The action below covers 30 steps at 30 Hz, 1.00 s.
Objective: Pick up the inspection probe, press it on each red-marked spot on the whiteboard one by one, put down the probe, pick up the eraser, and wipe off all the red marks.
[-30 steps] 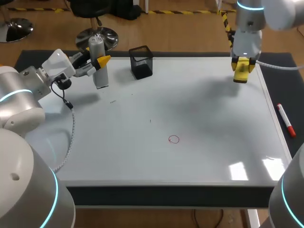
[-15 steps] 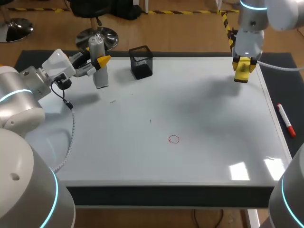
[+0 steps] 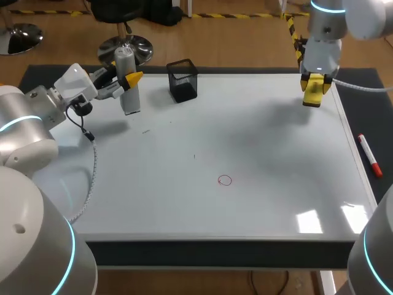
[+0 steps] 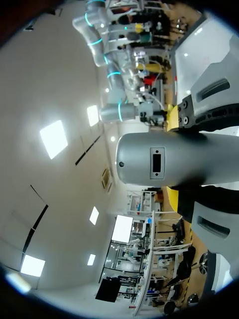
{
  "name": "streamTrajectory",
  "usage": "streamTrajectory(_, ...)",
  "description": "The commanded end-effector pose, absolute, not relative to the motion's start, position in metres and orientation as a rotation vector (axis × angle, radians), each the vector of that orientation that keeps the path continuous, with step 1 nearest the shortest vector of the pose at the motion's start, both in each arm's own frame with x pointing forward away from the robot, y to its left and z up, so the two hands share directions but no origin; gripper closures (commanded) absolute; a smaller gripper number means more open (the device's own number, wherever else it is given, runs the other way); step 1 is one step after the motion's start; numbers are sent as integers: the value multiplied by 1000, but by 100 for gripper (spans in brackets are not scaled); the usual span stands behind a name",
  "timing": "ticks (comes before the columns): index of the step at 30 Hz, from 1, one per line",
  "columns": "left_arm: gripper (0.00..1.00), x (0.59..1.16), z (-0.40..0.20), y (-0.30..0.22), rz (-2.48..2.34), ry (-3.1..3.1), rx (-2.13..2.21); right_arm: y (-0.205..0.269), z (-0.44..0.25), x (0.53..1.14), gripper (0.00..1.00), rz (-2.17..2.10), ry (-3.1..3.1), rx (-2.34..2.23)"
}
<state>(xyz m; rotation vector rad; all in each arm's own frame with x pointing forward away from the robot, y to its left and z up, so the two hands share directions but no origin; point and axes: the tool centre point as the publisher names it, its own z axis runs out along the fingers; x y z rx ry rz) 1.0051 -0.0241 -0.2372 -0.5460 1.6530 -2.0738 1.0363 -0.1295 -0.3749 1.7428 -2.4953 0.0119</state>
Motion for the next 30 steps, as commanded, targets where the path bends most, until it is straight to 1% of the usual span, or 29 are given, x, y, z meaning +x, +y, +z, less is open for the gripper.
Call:
streamTrajectory(1,100,1005,-237,-25,-2073,1649,-546,-130,-374,1037,100,15,-2491,1745)
streamTrajectory(7,100,993,-236,-37,-2090,1643,-501,-130,-374,1037,100,15,-2491,1745)
streamTrajectory(17,100,944,-228,-78,-2151,1649,-356,-130,-374,1037,100,15,-2491,1745)
streamTrajectory(30,100,879,-208,-162,-2330,1638,-189,-130,-374,1037,100,15,-2491,1745)
